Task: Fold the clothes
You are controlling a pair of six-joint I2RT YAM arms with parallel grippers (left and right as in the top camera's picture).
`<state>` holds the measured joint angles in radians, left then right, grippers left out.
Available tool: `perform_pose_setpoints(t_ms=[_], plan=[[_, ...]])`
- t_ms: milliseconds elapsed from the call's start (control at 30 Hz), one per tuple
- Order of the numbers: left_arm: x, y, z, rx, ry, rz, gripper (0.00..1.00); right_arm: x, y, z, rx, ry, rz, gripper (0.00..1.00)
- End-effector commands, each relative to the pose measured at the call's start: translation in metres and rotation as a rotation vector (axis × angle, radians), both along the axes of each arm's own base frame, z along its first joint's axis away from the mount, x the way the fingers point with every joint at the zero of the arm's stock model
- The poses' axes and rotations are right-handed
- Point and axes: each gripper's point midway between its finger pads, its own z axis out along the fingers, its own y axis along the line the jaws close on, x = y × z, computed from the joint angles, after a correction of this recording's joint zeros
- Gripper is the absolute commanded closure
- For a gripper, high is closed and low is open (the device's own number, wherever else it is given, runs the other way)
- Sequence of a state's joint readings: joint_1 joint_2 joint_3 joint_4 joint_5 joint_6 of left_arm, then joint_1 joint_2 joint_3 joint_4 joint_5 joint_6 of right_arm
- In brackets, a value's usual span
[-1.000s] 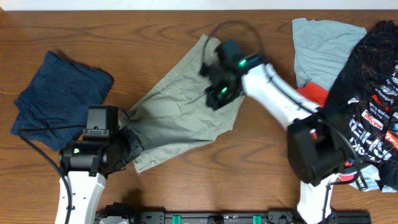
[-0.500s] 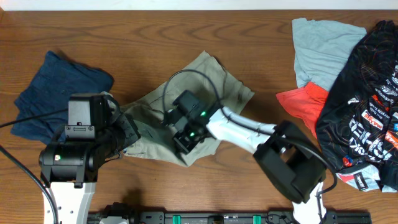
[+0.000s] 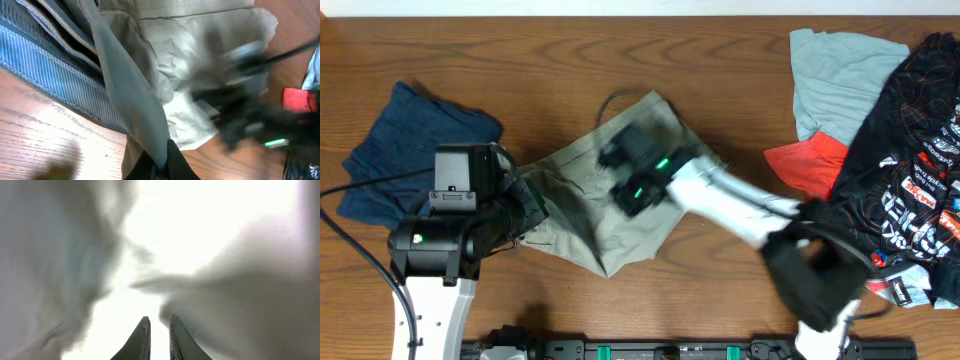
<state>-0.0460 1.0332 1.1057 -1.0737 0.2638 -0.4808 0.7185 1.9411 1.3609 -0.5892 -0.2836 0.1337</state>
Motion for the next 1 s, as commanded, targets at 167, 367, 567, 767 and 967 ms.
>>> perform_pose_setpoints(t_ms=[167, 367, 567, 767, 967], plan=[[0.006, -0.003, 0.002, 0.001, -0.002, -0.037, 0.94, 0.089, -0.106, 0.028, -0.045, -0.102, -0.283, 0.87], [0.015, -0.023, 0.004, -0.033, -0.028, -0.107, 0.94, 0.098, -0.149, -0.016, -0.165, -0.029, -0.348, 0.89], [0.026, -0.051, 0.004, -0.048, -0.064, -0.205, 0.94, 0.097, -0.166, -0.054, -0.256, 0.023, -0.392, 0.92], [0.037, -0.089, -0.005, -0.071, -0.065, -0.292, 0.94, 0.074, -0.159, -0.081, -0.309, 0.114, -0.366, 0.94], [0.054, -0.131, -0.015, -0.097, -0.095, -0.376, 0.94, 0.052, -0.145, -0.089, -0.347, 0.163, -0.323, 0.96]])
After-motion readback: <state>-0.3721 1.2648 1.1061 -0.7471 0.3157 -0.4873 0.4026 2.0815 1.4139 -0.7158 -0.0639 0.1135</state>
